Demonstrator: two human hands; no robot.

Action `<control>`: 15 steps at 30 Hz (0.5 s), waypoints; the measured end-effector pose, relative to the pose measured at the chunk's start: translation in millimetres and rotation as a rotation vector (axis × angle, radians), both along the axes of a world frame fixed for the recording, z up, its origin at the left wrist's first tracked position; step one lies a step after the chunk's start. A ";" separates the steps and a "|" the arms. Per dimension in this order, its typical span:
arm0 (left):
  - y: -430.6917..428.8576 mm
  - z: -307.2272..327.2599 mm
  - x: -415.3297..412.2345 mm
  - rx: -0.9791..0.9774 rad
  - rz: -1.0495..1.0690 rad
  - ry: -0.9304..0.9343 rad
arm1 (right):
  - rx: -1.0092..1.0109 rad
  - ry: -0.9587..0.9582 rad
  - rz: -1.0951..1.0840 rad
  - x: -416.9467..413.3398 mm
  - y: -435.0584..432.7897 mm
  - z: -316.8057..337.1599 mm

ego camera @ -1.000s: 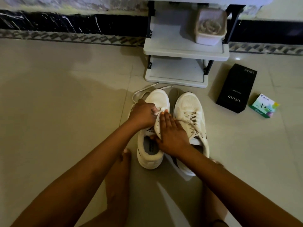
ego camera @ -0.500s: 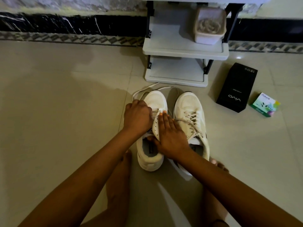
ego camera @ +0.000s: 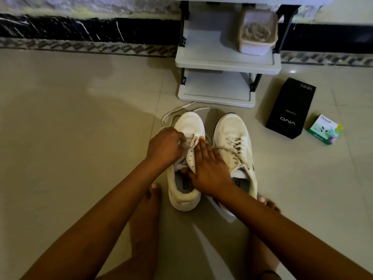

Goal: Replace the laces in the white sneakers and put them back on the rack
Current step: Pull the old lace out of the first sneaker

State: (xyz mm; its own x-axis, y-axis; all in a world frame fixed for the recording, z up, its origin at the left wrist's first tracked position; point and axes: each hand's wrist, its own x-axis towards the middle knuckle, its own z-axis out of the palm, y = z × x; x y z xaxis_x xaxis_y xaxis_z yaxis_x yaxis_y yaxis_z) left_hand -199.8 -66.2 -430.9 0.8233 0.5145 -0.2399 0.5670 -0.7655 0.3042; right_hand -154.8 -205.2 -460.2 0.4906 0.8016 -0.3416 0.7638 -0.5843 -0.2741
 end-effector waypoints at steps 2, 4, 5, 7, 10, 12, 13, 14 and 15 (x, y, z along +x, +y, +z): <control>-2.1 2.1 1.8 0.076 -0.018 0.036 | 0.001 0.003 0.002 0.4 0.0 0.7; -0.2 5.6 6.1 0.138 -0.039 0.074 | 0.002 0.007 0.004 0.5 -0.2 0.8; 2.4 8.1 7.8 0.114 -0.032 0.069 | 0.000 0.006 0.008 0.4 -0.2 0.2; 8.1 14.3 9.5 -0.087 0.005 0.001 | 0.000 -0.010 0.015 -0.2 -0.4 -1.3; 6.2 29.1 8.4 -0.357 0.023 -0.161 | 0.001 -0.003 0.010 0.0 -0.4 -2.2; 2.1 29.9 6.4 -0.408 0.033 -0.201 | 0.008 -0.002 0.009 -0.1 -0.1 -1.7; 2.6 25.4 6.1 -0.363 0.023 -0.165 | 0.015 -0.001 0.006 -0.3 0.1 -1.2; 3.0 20.1 5.3 -0.275 0.003 -0.083 | 0.020 0.003 0.004 -0.6 0.0 -0.6; 3.5 14.8 3.8 -0.173 -0.013 0.012 | 0.025 0.007 0.003 -0.9 -0.2 -0.5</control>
State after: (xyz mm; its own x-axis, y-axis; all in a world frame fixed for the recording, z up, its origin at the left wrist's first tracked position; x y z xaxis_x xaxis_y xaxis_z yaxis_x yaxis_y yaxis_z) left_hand -196.0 -62.7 -416.1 0.8261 0.4538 -0.3341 0.5618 -0.7094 0.4255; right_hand -155.8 -205.4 -460.7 0.4862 0.8111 -0.3253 0.7633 -0.5754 -0.2938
